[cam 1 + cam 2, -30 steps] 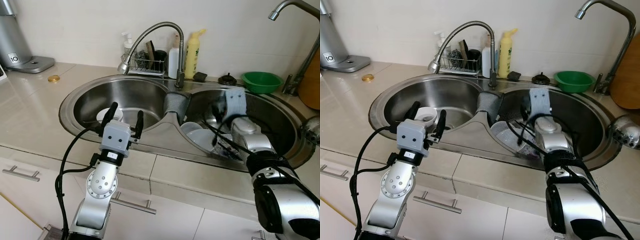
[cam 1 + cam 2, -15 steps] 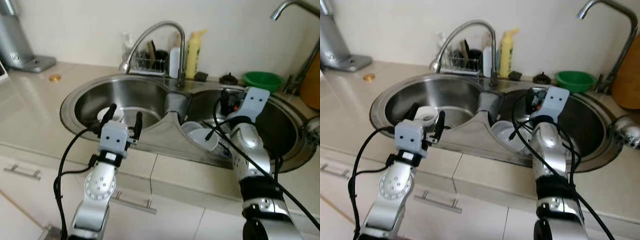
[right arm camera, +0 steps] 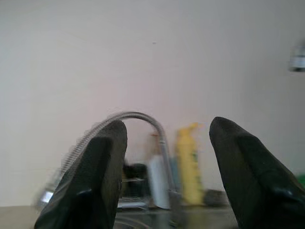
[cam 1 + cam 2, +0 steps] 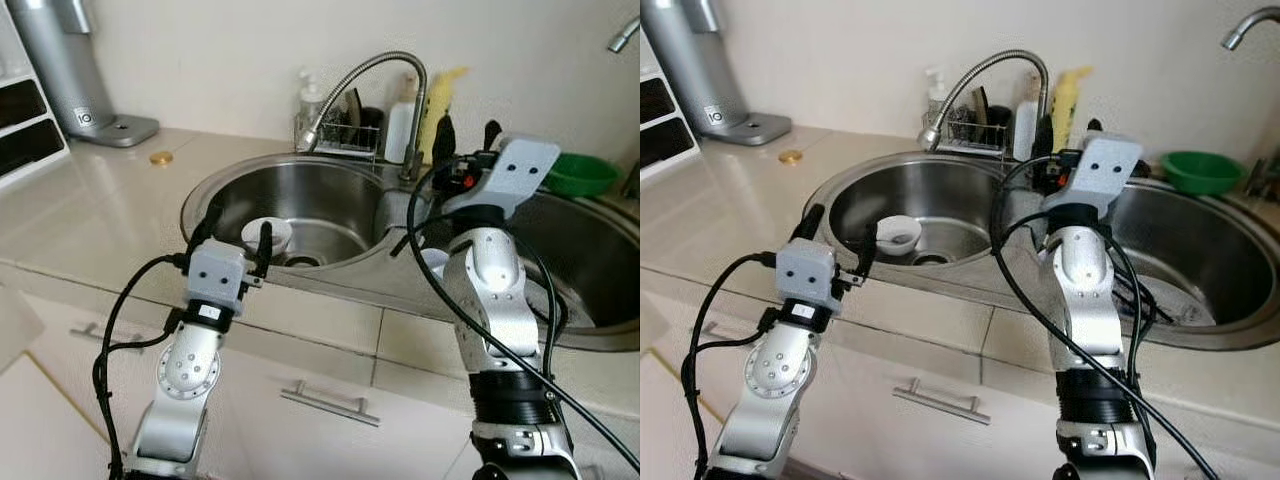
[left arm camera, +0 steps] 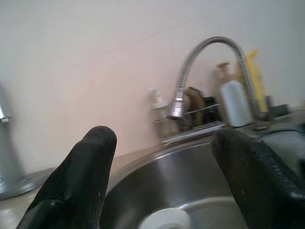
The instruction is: Kitchen organization
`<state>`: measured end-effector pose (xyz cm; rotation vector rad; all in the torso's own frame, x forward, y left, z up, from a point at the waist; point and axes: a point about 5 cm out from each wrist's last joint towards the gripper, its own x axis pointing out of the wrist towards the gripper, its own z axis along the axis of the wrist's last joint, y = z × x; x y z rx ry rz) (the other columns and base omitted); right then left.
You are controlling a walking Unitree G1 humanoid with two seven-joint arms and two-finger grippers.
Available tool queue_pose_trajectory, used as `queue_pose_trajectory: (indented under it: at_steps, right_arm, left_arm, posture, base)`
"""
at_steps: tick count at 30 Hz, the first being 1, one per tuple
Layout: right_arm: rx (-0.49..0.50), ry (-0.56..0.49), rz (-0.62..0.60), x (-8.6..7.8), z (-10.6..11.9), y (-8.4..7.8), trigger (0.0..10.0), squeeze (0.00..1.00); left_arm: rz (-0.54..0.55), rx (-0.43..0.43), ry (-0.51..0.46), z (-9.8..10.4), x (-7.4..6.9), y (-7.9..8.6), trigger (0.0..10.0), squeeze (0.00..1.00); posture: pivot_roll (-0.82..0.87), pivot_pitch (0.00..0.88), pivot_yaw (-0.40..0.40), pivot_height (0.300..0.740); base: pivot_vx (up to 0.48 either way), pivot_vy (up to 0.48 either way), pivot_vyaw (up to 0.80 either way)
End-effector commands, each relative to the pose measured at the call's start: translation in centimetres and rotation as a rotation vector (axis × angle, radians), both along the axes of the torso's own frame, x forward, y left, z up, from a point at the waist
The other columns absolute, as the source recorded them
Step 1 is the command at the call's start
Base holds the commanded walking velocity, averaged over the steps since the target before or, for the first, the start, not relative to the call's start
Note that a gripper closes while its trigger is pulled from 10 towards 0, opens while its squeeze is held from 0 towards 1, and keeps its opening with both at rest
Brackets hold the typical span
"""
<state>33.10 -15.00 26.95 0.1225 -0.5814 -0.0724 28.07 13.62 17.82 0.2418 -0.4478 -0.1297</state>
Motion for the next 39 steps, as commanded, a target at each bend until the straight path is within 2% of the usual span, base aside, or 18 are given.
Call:
queue_pose_trajectory:
  at_steps: [1, 15, 21, 32, 39]
  right_arm:
    - [-0.003, 0.002, -0.02, -0.2, 0.2, -0.3, 10.0, 0.0]
    - [-0.05, 0.074, -0.017, -0.2, -1.3, 0.2, 10.0, 0.0]
    - [-0.048, 0.101, -0.001, -0.2, -2.0, 0.6, 10.0, 0.0]
    - [-0.068, 0.098, -0.013, -0.6, -2.5, 0.5, 10.0, 0.0]
    - [-0.078, 0.102, -0.065, -1.1, -3.4, 0.4, 10.0, 0.0]
  left_arm:
    - [-0.018, 0.004, -0.016, 0.5, -0.1, -0.4, 10.0, 0.0]
    - [-0.019, 0.001, -0.019, 0.4, 0.0, -0.5, 10.0, 0.0]
    - [-0.018, 0.002, -0.022, 0.5, 0.0, -0.4, 10.0, 0.0]
    - [-0.014, 0.017, -0.034, 0.5, 0.0, -0.5, 10.0, 0.0]
    - [-0.01, 0.049, -0.029, 0.4, 0.1, -0.6, 10.0, 0.0]
  posture:
    - [-0.01, 0.0, 0.008, 0.74]
    - [-0.02, 0.0, 0.005, 0.74]
    - [-0.02, 0.0, 0.007, 0.74]
    - [-0.02, 0.0, 0.012, 0.74]
    - [-0.02, 0.0, 0.014, 0.74]
  base:
    - [0.0, 0.476, 0.0]
    - [0.0, 0.476, 0.0]
    - [0.0, 0.465, -0.7]
    - [0.0, 0.0, -0.8]
    - [0.0, 0.0, -0.8]
